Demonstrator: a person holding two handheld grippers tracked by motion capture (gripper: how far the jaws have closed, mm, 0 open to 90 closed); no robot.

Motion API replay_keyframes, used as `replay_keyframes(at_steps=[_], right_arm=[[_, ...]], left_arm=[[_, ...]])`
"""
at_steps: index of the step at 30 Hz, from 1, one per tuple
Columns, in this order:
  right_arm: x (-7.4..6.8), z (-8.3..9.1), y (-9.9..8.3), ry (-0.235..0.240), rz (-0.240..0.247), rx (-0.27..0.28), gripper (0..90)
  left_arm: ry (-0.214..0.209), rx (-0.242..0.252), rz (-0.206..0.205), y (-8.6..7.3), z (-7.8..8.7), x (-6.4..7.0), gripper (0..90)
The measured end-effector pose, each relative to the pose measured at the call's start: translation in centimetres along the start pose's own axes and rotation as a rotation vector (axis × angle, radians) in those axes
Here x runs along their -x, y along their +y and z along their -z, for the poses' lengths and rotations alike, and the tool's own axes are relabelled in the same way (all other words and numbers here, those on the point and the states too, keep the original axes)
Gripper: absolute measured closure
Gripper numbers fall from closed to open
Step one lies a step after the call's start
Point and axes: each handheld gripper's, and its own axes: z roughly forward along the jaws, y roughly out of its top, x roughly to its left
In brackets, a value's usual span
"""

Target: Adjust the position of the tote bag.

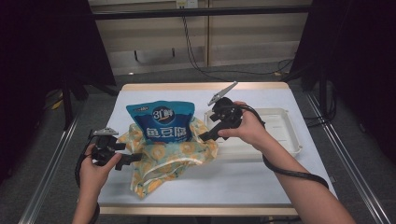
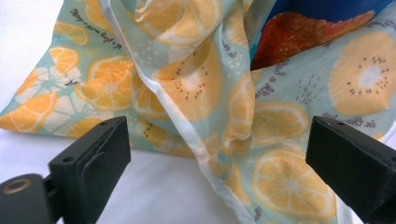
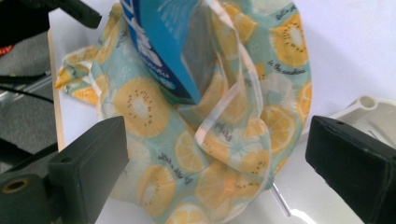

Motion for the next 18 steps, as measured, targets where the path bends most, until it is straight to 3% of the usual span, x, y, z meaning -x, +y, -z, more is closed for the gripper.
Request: replay_keyframes(at_steps=[13, 18], right_arm=[[-0.6, 1.3, 1.5, -0.003, 0.005, 0.019, 7.6], [-1.1, 1.6, 2.6, -0.004, 0.03, 0.009, 7.7]], left_arm=[[0.019, -0.018, -0.006, 0.5, -0.4, 0.3, 3.9], [0.023, -0.02, 0.002, 0.3, -0.3, 0.2, 3.9]])
